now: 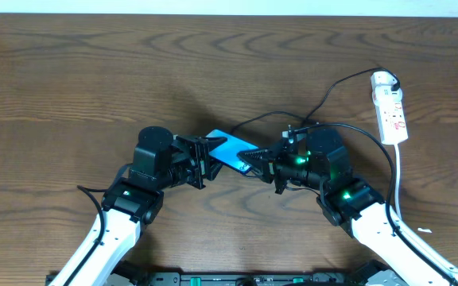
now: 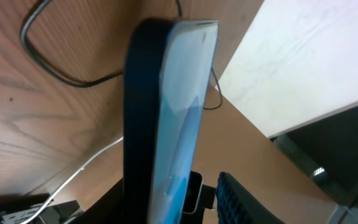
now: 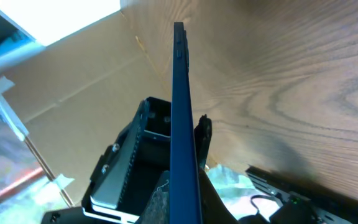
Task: Plug charger to phone and switch on socket
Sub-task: 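Grasp the phone with the left gripper and open the right gripper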
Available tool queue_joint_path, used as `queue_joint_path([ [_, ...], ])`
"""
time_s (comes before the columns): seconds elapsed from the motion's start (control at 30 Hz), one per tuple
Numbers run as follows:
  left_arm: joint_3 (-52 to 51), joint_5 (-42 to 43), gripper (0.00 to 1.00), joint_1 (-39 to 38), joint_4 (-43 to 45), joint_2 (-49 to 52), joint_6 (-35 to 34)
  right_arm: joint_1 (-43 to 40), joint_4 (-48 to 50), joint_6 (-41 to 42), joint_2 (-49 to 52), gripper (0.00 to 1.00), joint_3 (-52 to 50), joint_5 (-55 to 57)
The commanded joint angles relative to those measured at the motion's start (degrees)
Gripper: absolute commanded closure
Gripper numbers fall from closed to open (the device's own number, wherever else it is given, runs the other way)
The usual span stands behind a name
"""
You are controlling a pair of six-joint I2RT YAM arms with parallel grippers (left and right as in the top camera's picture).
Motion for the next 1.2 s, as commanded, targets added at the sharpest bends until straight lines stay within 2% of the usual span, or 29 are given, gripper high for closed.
queue_joint_path([
  [0.0, -0.3, -0.3, 0.61, -0.1, 1.8, 0.2, -0.2, 1.0, 0.5, 5.1, -0.9, 0.99, 0.3, 2.2],
  [0.3, -0.3, -0.3, 0.62, -0.1, 3.4, 0.2, -0.1, 5.0, 4.2, 6.5, -0.9, 0.99, 0.3, 8.2],
  [0.53, -0.3, -0.3, 0.72, -0.1, 3.4, 0.2, -0.1, 5.0, 5.5, 8.2, -0.9, 0.99, 0.3, 8.3],
  [0.83, -0.3, -0.3, 0.75, -0.1, 3.4, 0.2, -0.1, 5.1, 6.8, 8.5, -0.9, 0.99, 0.3, 7.8],
  [1.0, -0.3, -0.3, 0.81, -0.1, 3.4, 0.2, -0.1, 5.1, 6.8, 8.5, -0.9, 0.99, 0.3, 7.5],
  [1.17, -0.3, -0.4, 0.81, -0.1, 3.4, 0.2, -0.2, 5.3, 6.8, 9.5, -0.9, 0.99, 0.3, 7.5],
])
